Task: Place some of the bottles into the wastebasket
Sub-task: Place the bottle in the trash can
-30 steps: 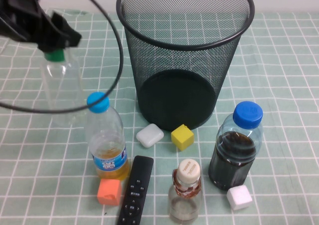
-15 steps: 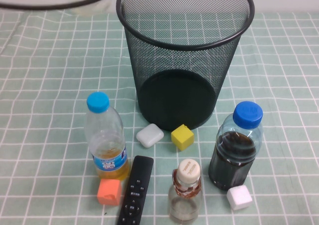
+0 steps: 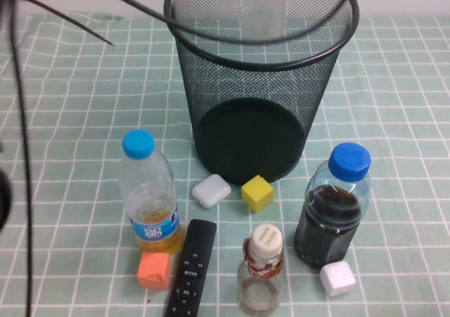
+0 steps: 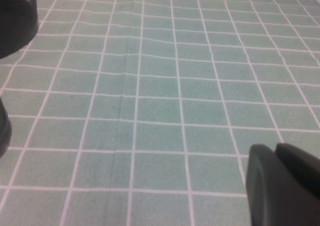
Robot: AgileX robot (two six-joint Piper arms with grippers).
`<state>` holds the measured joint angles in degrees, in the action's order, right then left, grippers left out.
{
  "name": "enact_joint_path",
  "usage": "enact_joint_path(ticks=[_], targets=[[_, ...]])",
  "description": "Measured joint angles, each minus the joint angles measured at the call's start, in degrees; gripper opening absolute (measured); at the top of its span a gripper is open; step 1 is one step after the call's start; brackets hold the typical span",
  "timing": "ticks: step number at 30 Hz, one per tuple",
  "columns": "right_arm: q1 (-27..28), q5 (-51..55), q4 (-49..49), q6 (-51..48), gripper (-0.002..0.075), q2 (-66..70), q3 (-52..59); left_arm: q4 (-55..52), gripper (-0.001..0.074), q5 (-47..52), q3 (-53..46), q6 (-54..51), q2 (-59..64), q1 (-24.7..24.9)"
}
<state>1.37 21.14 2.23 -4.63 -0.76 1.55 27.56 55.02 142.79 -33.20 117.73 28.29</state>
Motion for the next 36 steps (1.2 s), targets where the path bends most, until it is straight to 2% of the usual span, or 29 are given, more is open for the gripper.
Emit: enact_joint_path(ticks=[10,22,26,28,32,36], targets=[[0.0,0.0,0.0,0.0,-0.0008,0.0,0.0,-4.9,0.0333,4.8,0.0,1.0,12.5,0.1],[0.0,0.0,0.0,0.0,-0.0008,0.0,0.0,-6.9,0.0337,8.1,0.0,1.2,13.4,0.1],[0.0,0.0,0.0,0.0,-0.0008,0.0,0.0,-6.9,0.0461,8.0,0.0,2.8,13.4,0.1],[0.0,0.0,0.0,0.0,-0.0008,0.0,0.0,-6.9,0.0496,7.9,0.0,4.2,13.3,0.1],[0.0,0.0,0.0,0.0,-0.0008,0.0,0.0,-6.9,0.0517,7.9,0.0,5.3,11.5,0.1],[0.0,0.0,0.0,0.0,-0.0008,0.0,0.0,-6.9,0.0498,8.4,0.0,8.3,7.3,0.1]])
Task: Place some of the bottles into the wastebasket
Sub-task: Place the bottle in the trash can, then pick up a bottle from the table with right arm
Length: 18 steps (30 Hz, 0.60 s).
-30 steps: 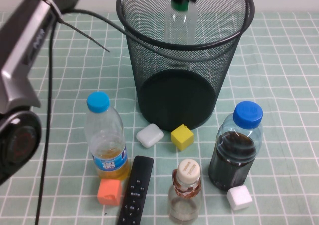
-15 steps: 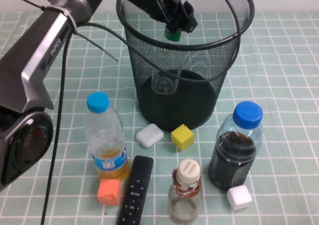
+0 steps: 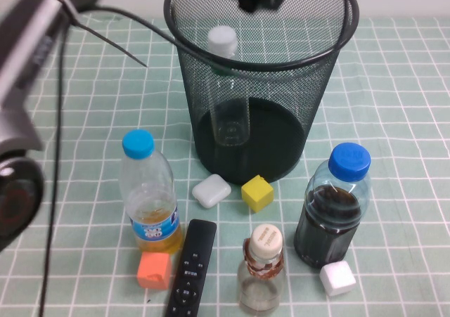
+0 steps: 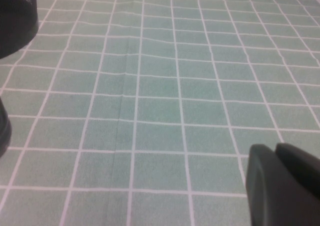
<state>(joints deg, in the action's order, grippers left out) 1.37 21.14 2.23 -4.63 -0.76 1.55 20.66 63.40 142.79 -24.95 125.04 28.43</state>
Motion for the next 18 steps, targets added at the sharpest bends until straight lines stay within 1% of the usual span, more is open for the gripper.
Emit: enact_joint_path(ticks=[3,4,6,9,11,14,18], targets=[[0.0,0.0,0.0,0.0,-0.0008,0.0,0.0,0.0,0.0425,0.6,0.0,2.1,-5.0,0.0],[0.0,0.0,0.0,0.0,-0.0008,0.0,0.0,0.0,0.0386,1.1,0.0,2.4,-6.7,0.0],[0.0,0.0,0.0,0.0,-0.0008,0.0,0.0,0.0,0.0298,2.3,0.0,2.5,-9.9,0.0],[0.0,0.0,0.0,0.0,-0.0008,0.0,0.0,0.0,0.0122,4.0,0.0,2.4,-14.9,0.0],[0.0,0.0,0.0,0.0,-0.0008,0.0,0.0,-0.4,0.0050,5.1,0.0,2.3,-18.5,0.0],[0.0,0.0,0.0,0.0,-0.0008,0.0,0.0,-2.5,0.0013,7.0,0.0,2.2,-23.7,0.0],[0.0,0.0,0.0,0.0,-0.0008,0.0,0.0,-6.5,0.0001,8.2,-2.1,2.3,-31.9,0.0]])
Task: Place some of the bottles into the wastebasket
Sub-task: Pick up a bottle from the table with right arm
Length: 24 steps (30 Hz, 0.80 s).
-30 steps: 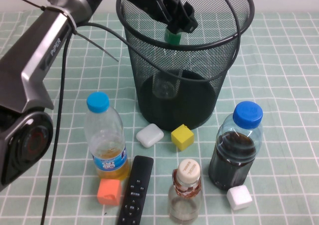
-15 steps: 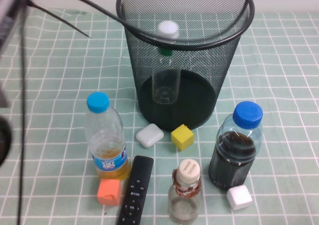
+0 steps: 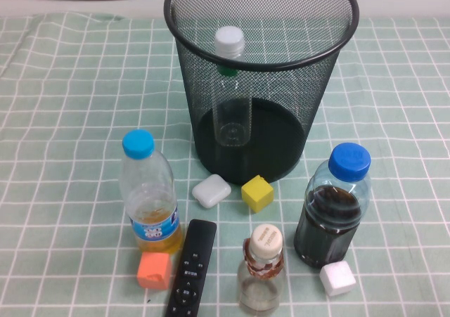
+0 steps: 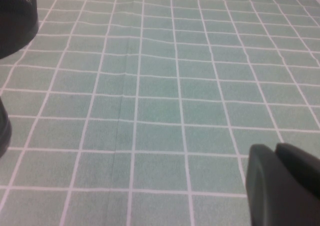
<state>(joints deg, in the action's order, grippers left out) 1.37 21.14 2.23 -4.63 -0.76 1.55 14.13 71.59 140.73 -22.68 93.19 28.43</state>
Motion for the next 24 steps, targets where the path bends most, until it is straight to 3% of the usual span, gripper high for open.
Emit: enact_joint_path(ticks=[5,12,18,24], targets=[[0.0,0.0,0.0,0.0,-0.0008,0.0,0.0,-8.4,-0.0001,0.3,-10.7,0.7,-13.0,0.0],[0.0,0.0,0.0,0.0,-0.0008,0.0,0.0,-20.5,-0.0001,-3.5,-33.1,8.6,-31.5,0.0],[0.0,0.0,0.0,0.0,-0.0008,0.0,0.0,-24.5,-0.0001,-13.8,-58.6,18.0,-50.7,0.0],[0.0,0.0,0.0,0.0,-0.0008,0.0,0.0,-24.7,-0.0001,-30.3,-84.7,24.2,-66.6,0.0]])
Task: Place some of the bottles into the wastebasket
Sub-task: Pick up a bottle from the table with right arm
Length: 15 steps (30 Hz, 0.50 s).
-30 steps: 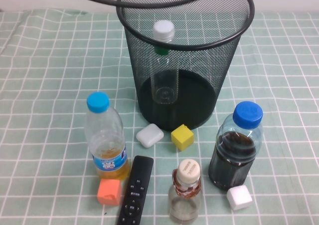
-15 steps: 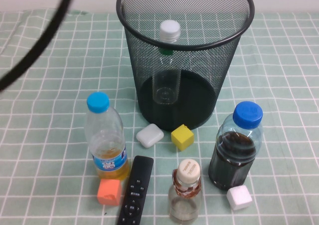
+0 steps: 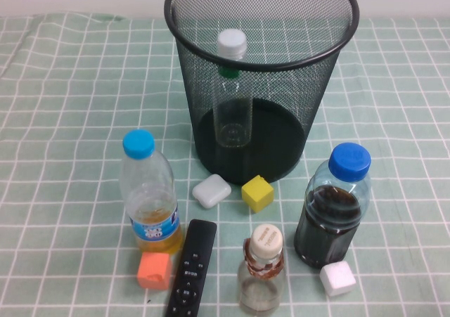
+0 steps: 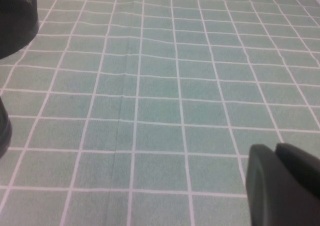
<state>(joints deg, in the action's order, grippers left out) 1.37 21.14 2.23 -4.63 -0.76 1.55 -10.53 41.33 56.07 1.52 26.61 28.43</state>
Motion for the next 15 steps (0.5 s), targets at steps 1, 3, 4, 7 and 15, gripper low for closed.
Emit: enact_joint_path(ticks=[1,3,4,7,15], targets=[[0.0,0.0,0.0,0.0,-0.0008,0.0,0.0,0.0,-0.0001,-3.2,-3.3,0.5,-1.5,0.0],[0.0,0.0,0.0,0.0,-0.0008,0.0,0.0,-0.2,-0.0002,-8.9,-10.6,1.2,-4.4,0.0],[0.0,0.0,0.0,0.0,-0.0008,0.0,0.0,-0.3,-0.0001,-10.4,-13.6,1.3,-5.5,0.0],[0.0,0.0,0.0,0.0,-0.0008,0.0,0.0,-0.8,-0.0001,-13.1,-20.2,1.4,-7.0,0.0],[0.0,0.0,0.0,0.0,-0.0008,0.0,0.0,-2.6,-0.0002,-13.9,-27.5,4.6,-7.2,0.0]])
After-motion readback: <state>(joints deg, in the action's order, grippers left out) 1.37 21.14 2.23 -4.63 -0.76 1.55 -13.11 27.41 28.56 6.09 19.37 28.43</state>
